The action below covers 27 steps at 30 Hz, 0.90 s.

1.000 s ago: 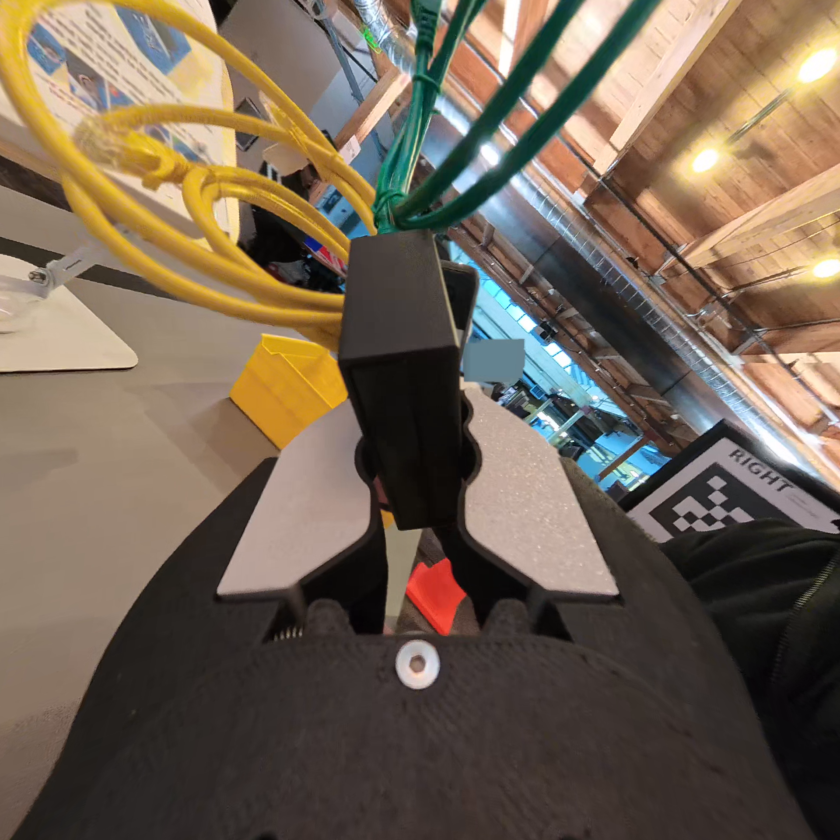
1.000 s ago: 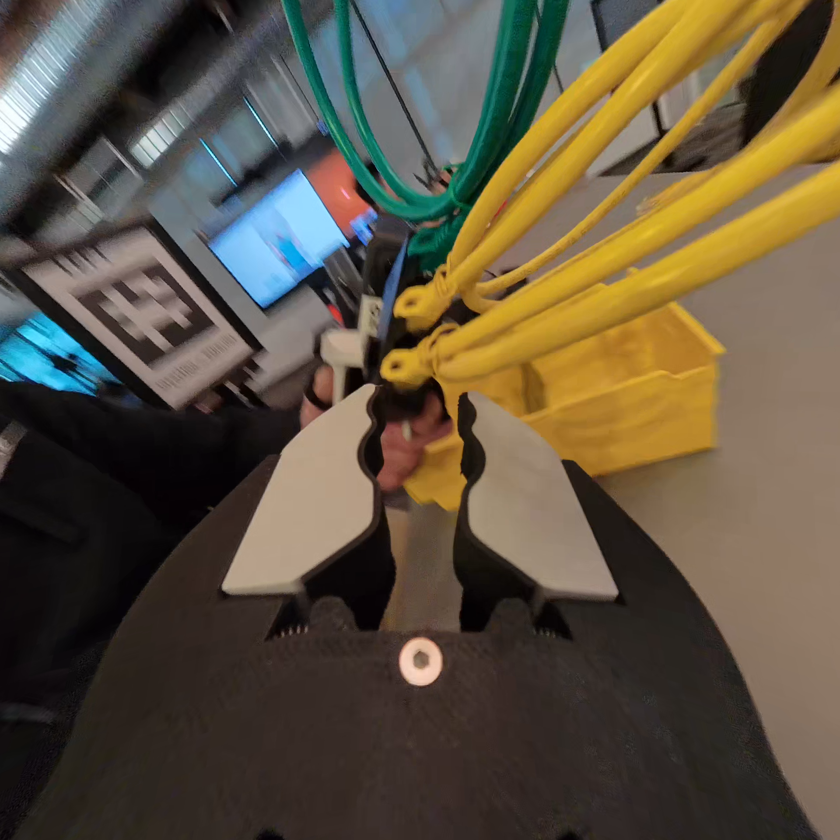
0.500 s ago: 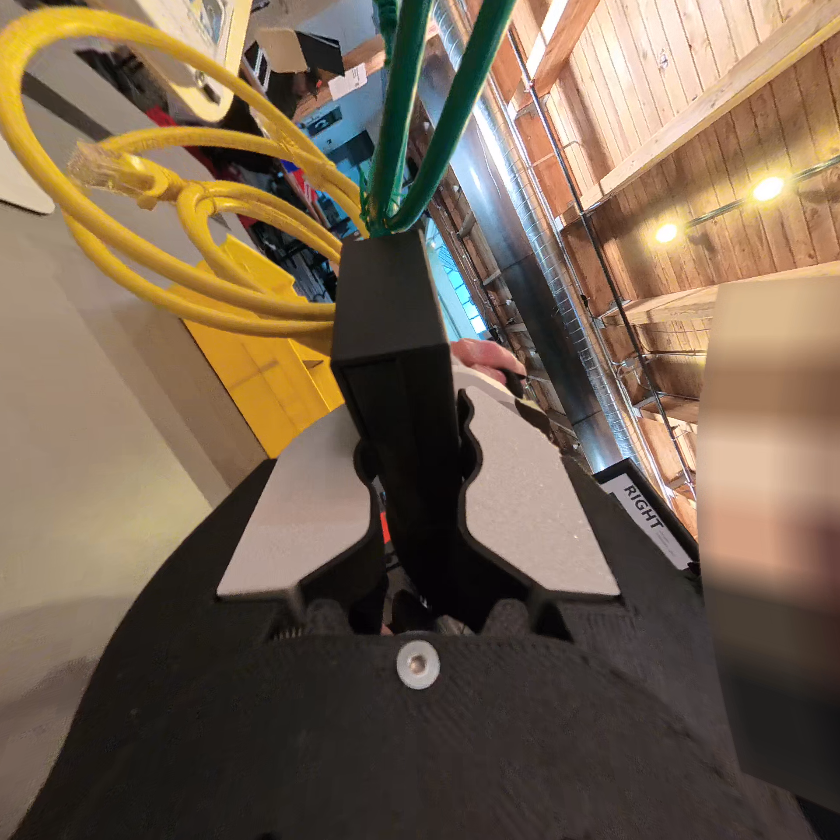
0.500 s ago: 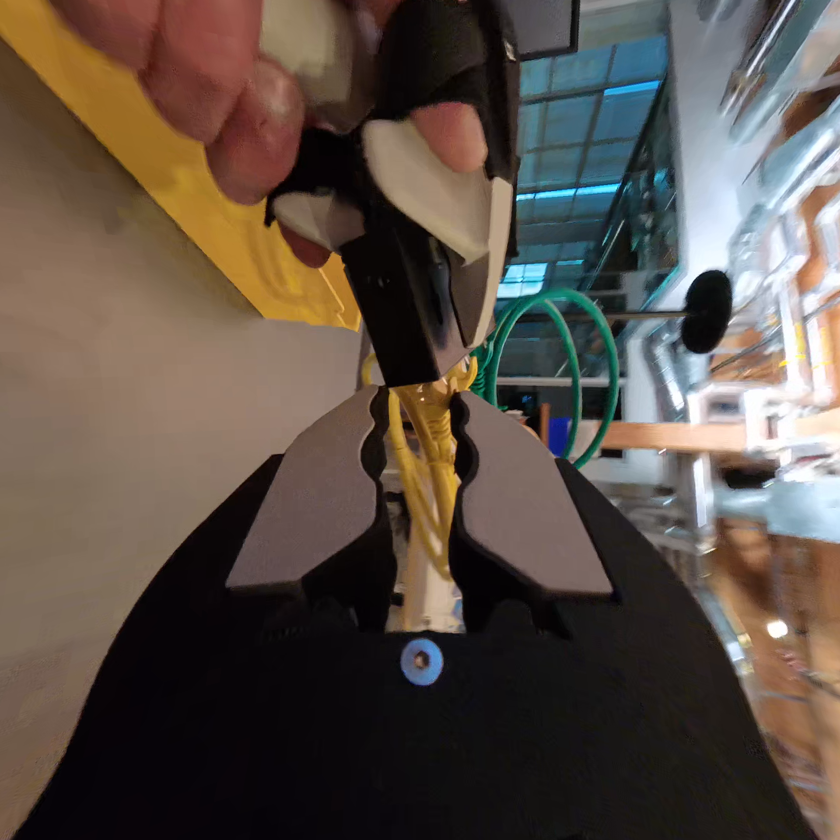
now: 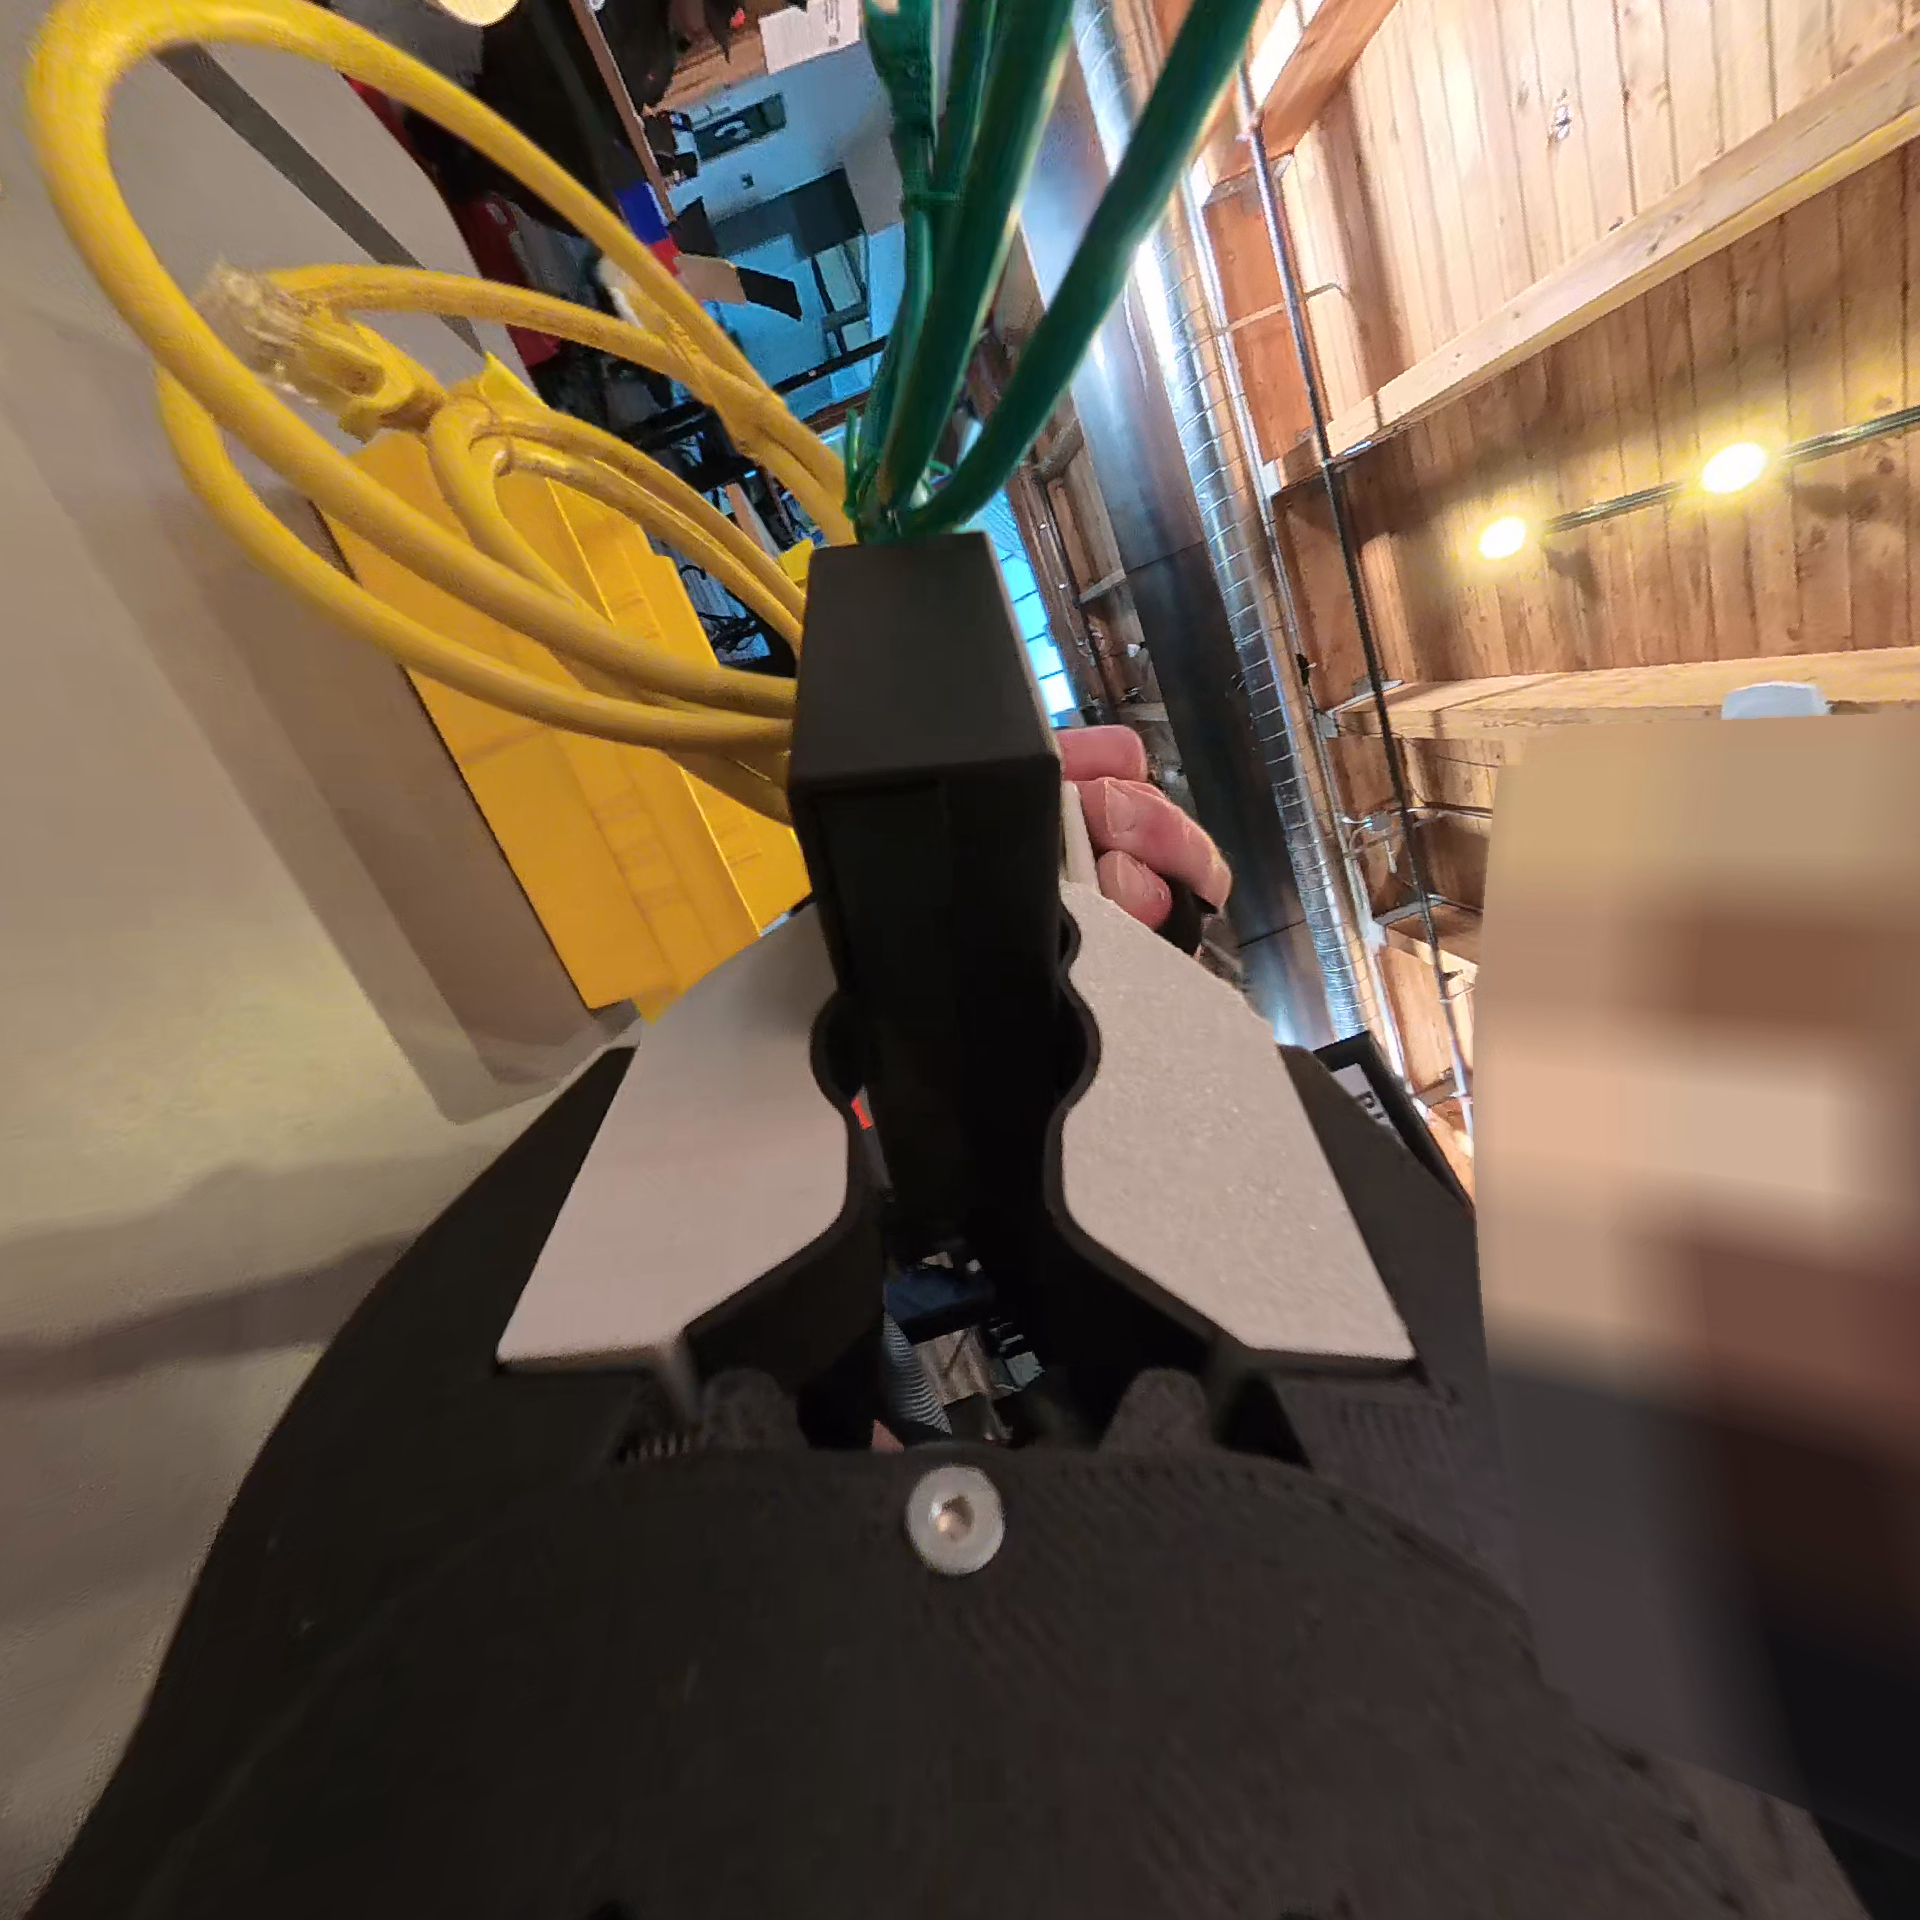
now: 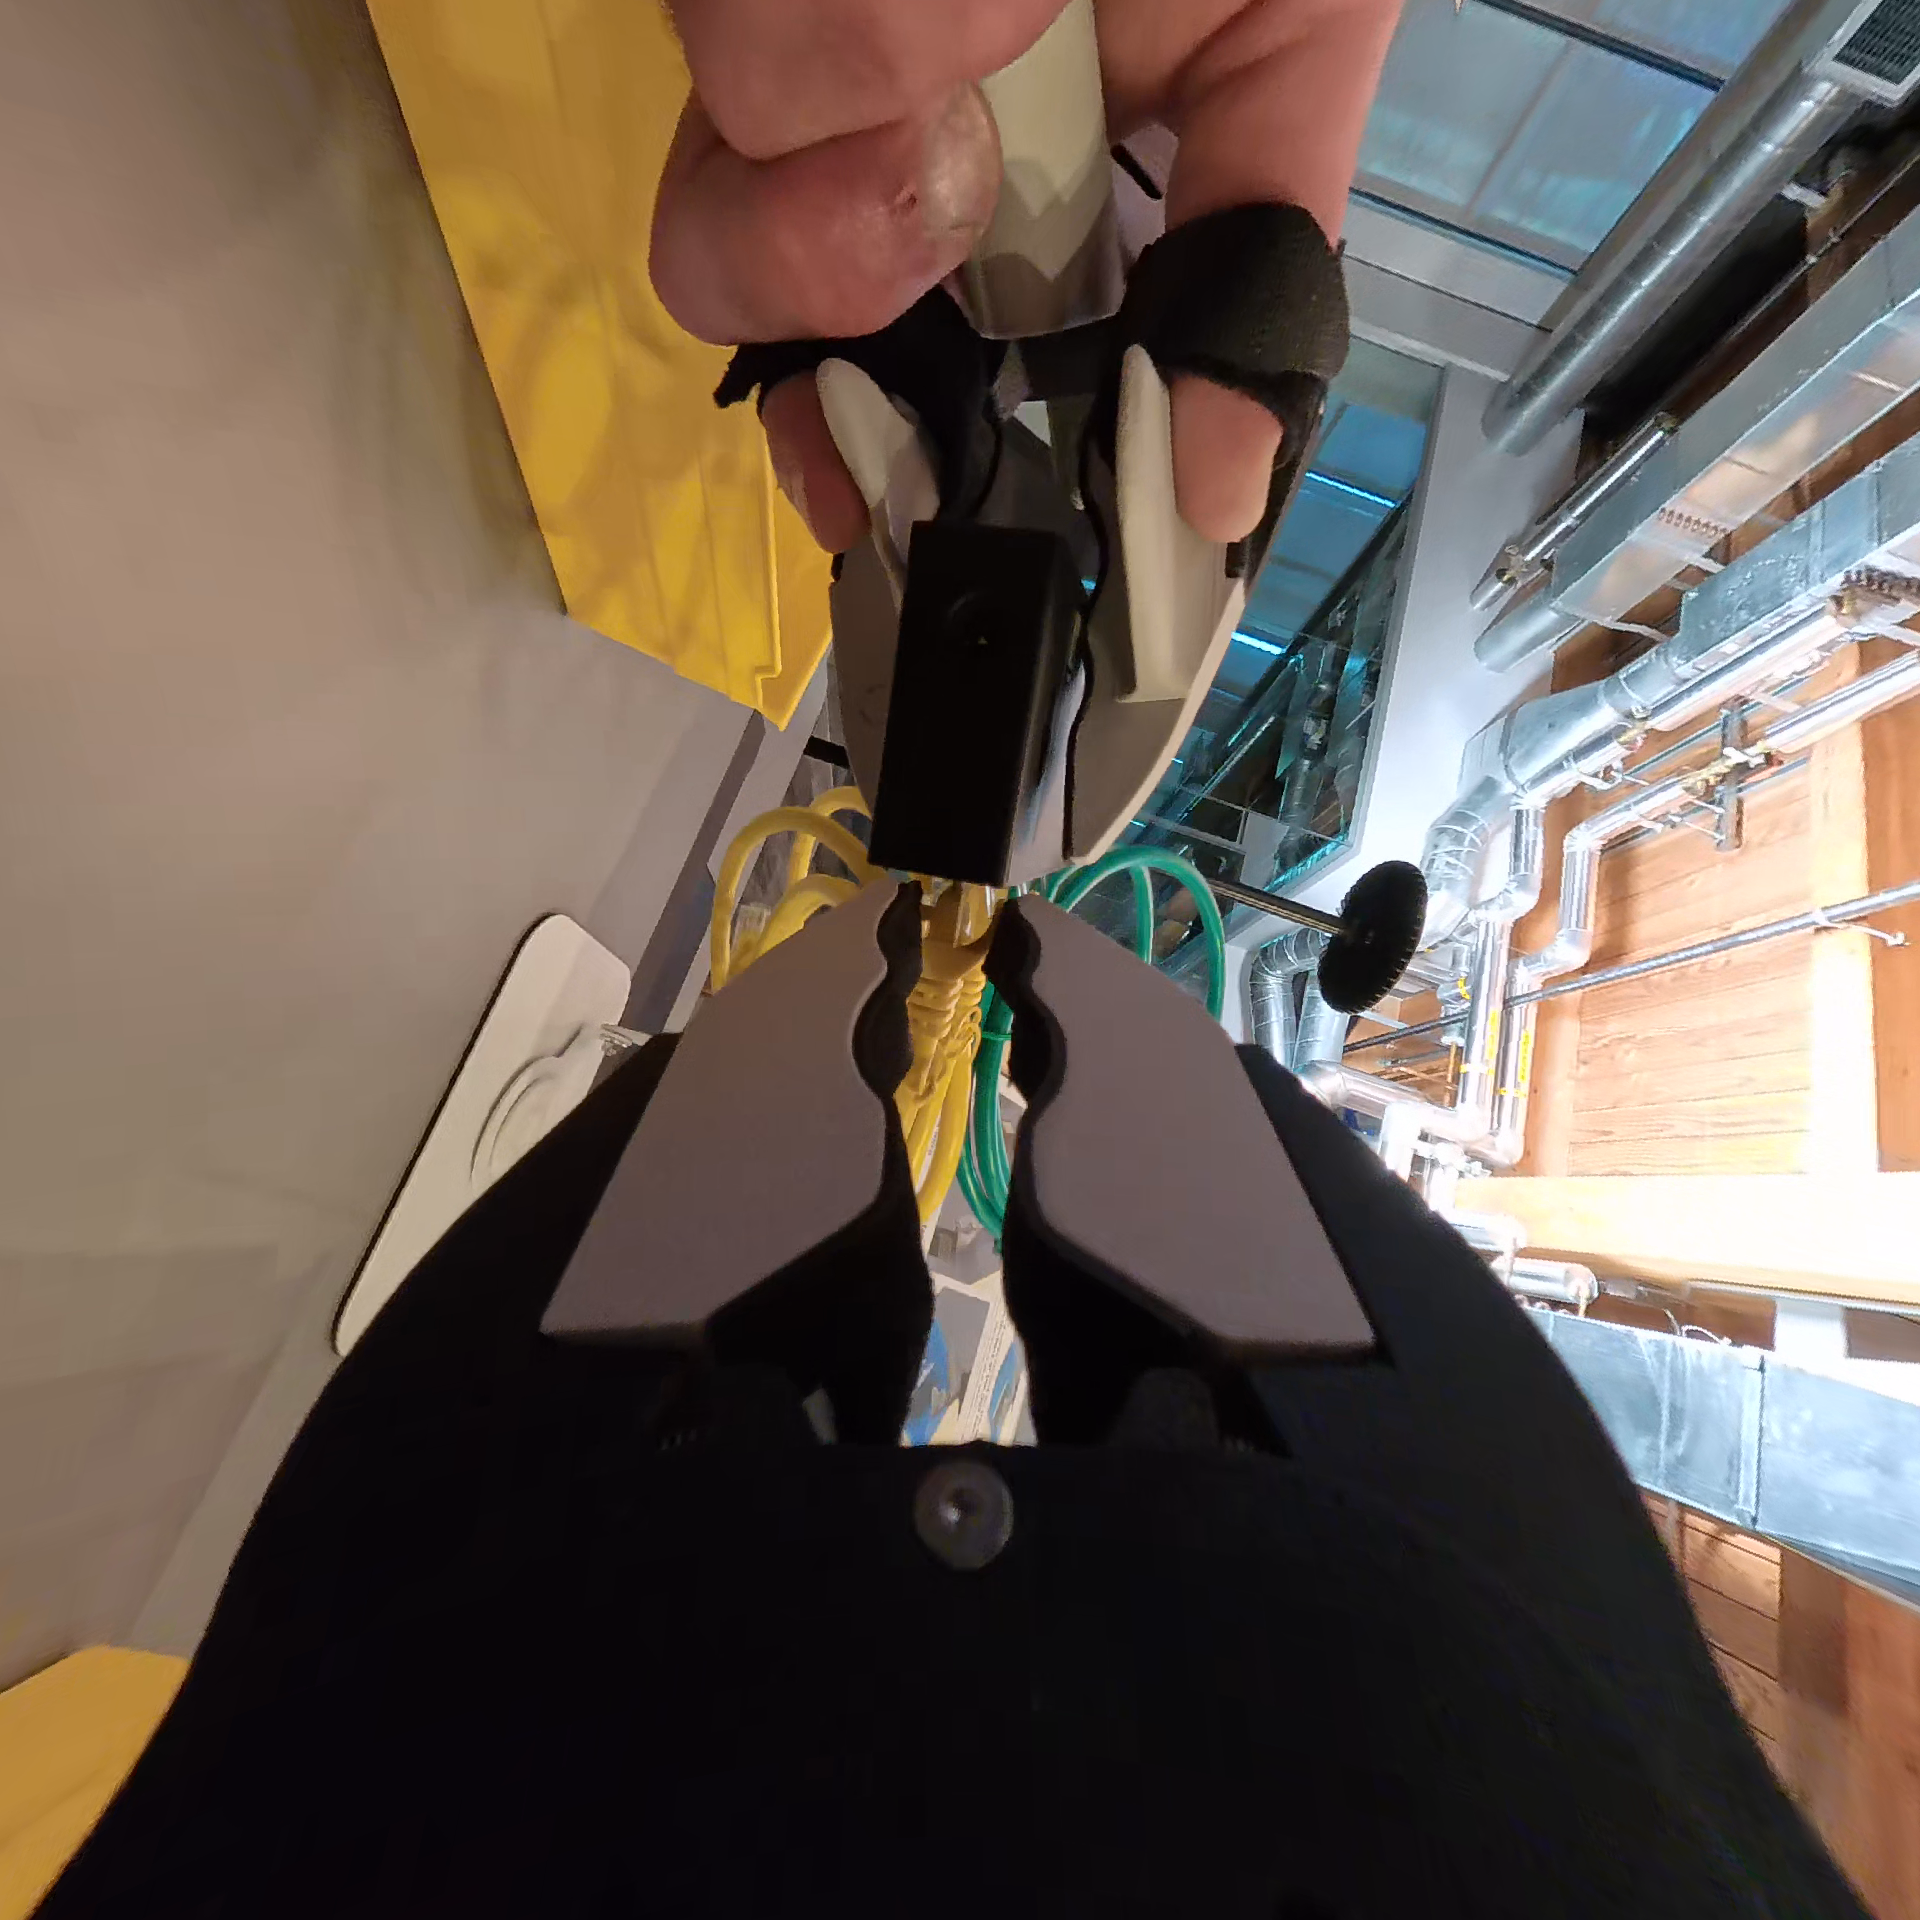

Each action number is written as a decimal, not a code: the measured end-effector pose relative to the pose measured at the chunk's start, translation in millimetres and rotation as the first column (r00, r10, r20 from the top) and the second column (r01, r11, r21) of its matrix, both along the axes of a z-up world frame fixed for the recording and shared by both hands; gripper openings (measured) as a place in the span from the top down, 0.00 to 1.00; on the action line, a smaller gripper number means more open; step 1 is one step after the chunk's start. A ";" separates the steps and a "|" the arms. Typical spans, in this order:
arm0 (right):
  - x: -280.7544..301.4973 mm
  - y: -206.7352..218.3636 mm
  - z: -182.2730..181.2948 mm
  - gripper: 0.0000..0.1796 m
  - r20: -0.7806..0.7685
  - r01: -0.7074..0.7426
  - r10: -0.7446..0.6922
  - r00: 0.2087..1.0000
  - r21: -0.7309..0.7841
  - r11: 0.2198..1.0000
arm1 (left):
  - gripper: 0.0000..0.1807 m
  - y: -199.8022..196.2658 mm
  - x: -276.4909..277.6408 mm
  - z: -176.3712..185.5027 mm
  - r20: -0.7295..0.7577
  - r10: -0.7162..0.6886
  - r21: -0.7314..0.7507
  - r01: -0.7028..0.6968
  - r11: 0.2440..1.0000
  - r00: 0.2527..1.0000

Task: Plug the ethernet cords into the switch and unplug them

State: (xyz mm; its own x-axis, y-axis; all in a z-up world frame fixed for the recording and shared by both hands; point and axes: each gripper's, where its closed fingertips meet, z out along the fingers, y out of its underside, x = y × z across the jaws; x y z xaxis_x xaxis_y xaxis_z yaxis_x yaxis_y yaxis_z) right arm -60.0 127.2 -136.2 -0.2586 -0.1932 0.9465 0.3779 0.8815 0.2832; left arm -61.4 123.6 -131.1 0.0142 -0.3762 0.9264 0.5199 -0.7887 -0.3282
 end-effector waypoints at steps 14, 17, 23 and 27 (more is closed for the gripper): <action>14.2 2.2 2.8 0.94 0.104 0.034 -0.031 0.994 -0.034 0.999 | 0.77 -11.0 16.6 5.3 0.127 -0.071 0.050 0.065 0.997 0.989; 15.4 2.1 4.5 0.93 0.079 0.015 -0.015 0.997 0.007 1.000 | 0.81 -13.2 18.6 2.1 0.138 -0.061 0.034 0.057 0.998 0.989; 19.5 4.9 -3.3 0.88 0.103 0.001 -0.006 0.995 0.048 0.999 | 0.82 -21.7 32.9 -4.8 0.193 -0.125 -0.015 0.130 0.991 0.973; 22.5 5.0 -8.4 0.91 0.127 0.018 -0.023 0.992 0.040 0.999 | 0.82 -21.8 37.3 -9.8 0.200 -0.122 -0.042 0.133 0.990 0.972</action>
State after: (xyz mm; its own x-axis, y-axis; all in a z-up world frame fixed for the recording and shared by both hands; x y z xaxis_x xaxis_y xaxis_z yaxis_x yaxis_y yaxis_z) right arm -37.4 132.2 -144.6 -0.3803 -0.2226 0.8977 0.3543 0.8615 0.3637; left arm -24.1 101.9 -140.9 -0.2151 -0.3115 0.9256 0.4639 -0.8666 -0.1838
